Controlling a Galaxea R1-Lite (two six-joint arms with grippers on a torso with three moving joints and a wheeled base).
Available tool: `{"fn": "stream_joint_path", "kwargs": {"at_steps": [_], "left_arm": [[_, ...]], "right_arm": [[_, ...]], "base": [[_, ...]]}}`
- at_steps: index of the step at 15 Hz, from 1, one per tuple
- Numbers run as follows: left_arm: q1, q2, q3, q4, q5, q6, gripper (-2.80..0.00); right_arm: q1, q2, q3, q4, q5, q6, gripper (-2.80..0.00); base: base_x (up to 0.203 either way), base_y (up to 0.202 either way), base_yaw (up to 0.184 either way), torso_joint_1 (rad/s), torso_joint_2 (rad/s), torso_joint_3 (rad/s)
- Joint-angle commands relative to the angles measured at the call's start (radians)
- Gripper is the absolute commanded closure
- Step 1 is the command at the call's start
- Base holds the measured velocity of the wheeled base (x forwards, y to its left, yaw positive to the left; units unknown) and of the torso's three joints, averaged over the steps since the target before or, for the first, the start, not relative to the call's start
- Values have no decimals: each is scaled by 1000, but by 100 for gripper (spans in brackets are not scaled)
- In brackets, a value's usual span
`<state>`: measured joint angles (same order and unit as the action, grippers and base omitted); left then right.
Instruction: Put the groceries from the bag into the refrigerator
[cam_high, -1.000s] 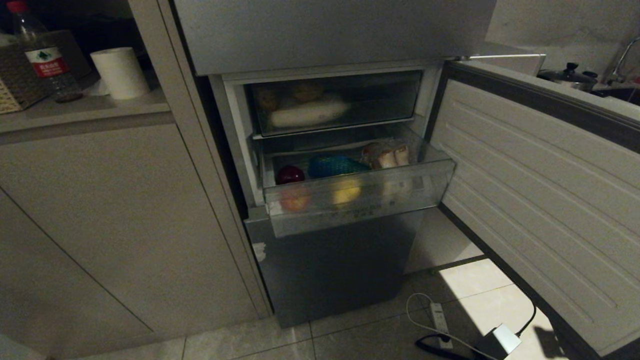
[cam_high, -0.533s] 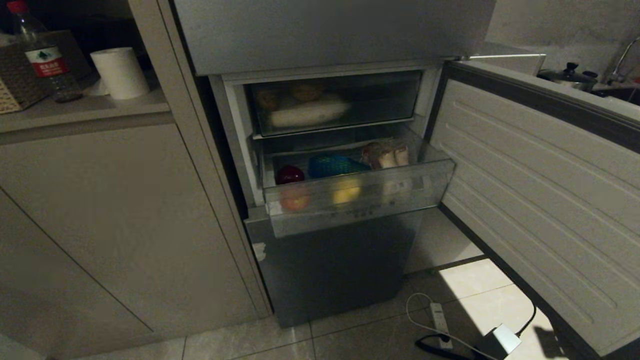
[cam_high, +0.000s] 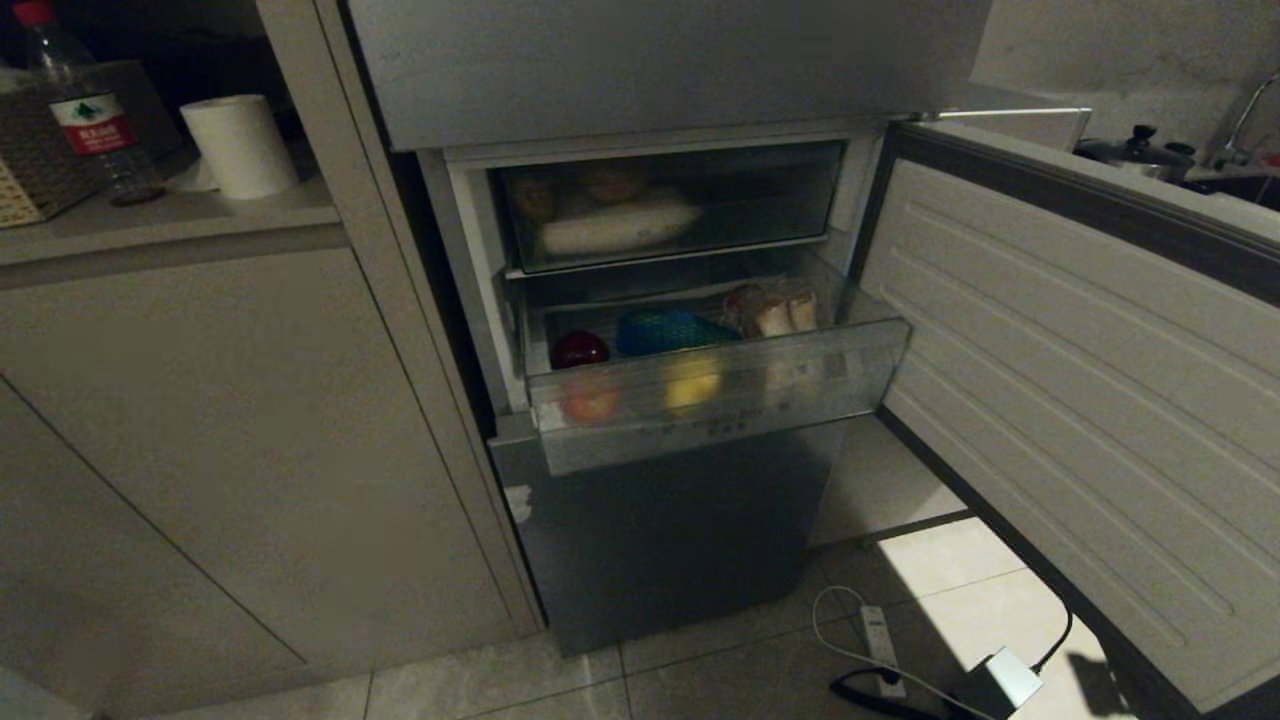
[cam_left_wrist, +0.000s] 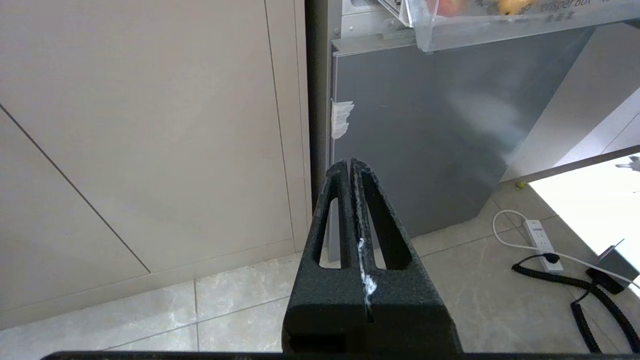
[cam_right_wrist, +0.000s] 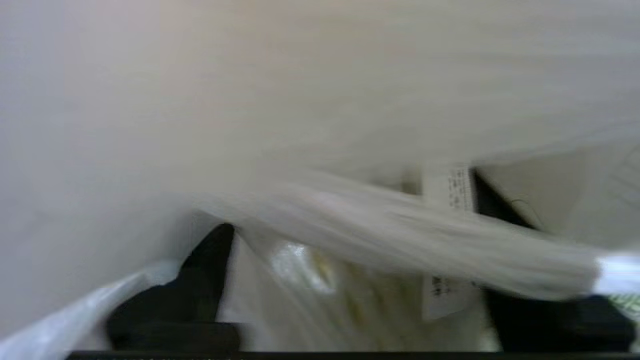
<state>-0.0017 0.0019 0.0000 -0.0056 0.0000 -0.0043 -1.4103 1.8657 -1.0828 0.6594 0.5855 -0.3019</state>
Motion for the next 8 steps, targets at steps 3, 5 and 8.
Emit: {"fn": "stream_joint_path", "kwargs": {"at_steps": [3,5,8], "left_arm": [[0,0,0,0,0,0,0],[0,0,0,0,0,0,0],[0,0,0,0,0,0,0]], "right_arm": [[1,9,-2,3,-1,-2,0],[-2,6,-18,3,-5,-2,0],[-36,-32,-62,8,-6,-3,0]], "base": [[0,0,0,0,0,0],[0,0,0,0,0,0],[0,0,0,0,0,0]]}}
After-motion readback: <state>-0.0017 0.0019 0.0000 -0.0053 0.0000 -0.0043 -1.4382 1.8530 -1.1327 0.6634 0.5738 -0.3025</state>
